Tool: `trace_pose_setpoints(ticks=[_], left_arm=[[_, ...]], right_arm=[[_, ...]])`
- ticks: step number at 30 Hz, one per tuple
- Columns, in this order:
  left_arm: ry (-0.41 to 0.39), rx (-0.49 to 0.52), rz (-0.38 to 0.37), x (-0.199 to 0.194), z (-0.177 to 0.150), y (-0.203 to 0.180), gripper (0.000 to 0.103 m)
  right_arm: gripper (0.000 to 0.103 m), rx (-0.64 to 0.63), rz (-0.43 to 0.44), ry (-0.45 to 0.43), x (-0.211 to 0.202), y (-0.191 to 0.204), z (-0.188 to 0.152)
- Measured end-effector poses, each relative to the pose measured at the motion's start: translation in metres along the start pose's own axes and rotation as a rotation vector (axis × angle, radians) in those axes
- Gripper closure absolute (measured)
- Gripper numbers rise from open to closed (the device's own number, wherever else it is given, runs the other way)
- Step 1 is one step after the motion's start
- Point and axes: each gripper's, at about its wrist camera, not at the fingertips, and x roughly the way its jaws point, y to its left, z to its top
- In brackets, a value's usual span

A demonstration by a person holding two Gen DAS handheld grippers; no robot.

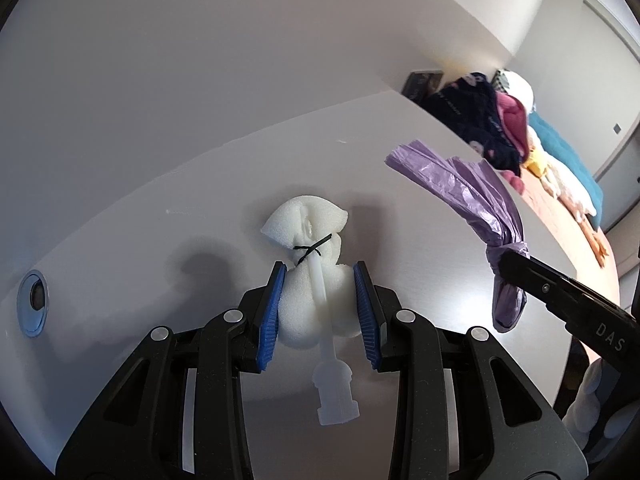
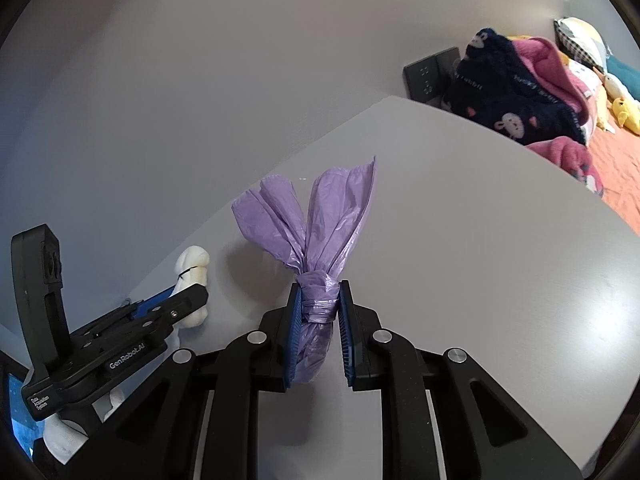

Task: Collect trash
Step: 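Lift the foam item and purple bag and carry them over the trash bag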

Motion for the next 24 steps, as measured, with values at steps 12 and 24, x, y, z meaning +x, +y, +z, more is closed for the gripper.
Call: trace_pose_setpoints(ticks=[12, 24], left_arm=[[-0.025, 0.078, -0.059, -0.026, -0.012, -0.057, 0.069], [-0.021, 0.153, -0.115, -0.036, -0.028, -0.114, 0.069]], right_arm=[[0.084, 0.041, -0.01, -0.076, -0.066, -0.03, -0.016], [0.084, 0.083, -0.043, -0.123, -0.121, -0.062, -0.044]])
